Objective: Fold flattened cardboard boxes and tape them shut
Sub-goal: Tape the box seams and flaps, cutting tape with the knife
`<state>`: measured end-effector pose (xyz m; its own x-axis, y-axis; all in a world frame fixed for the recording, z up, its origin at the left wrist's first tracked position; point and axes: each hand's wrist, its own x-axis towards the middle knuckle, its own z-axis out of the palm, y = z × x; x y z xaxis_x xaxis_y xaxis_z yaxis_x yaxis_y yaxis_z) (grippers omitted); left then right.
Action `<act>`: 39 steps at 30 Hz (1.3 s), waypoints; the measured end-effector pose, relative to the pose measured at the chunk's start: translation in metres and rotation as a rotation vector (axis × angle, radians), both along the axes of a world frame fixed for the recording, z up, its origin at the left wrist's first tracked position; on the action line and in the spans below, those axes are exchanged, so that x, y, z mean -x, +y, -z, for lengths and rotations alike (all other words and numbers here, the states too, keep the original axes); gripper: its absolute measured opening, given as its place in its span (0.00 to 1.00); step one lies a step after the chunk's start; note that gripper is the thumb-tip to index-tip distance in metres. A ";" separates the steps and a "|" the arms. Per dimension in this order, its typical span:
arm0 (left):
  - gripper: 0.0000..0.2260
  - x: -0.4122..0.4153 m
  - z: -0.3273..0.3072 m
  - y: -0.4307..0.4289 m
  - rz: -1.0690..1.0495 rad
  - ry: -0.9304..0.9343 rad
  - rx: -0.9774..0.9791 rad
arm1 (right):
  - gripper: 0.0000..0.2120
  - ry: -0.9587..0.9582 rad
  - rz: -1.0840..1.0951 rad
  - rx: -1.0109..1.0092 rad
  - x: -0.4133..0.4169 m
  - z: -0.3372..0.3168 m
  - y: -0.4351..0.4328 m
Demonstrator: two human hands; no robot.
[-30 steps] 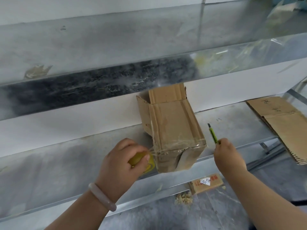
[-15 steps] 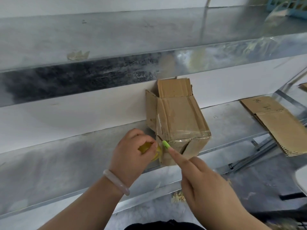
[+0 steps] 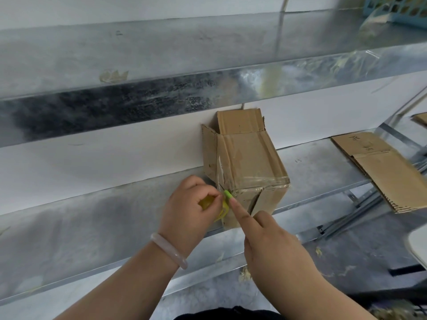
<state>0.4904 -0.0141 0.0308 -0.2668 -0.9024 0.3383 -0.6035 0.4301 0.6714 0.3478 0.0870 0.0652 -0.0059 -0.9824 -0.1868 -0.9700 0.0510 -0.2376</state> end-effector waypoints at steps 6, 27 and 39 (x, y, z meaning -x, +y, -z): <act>0.02 0.002 -0.002 0.001 -0.044 0.024 -0.039 | 0.38 -0.006 0.014 0.033 0.002 0.005 0.005; 0.02 -0.010 -0.002 -0.003 -0.112 0.008 -0.023 | 0.36 -0.045 -0.063 0.284 0.008 0.026 0.008; 0.15 -0.067 0.055 -0.046 -0.204 -0.376 0.145 | 0.10 -0.413 0.326 0.656 0.109 0.049 0.006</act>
<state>0.5571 -0.0602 -0.0243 -0.2169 -0.8999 0.3784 -0.8763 0.3503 0.3307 0.2385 0.0932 0.0165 -0.3648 -0.8534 0.3723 -0.7589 0.0409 -0.6499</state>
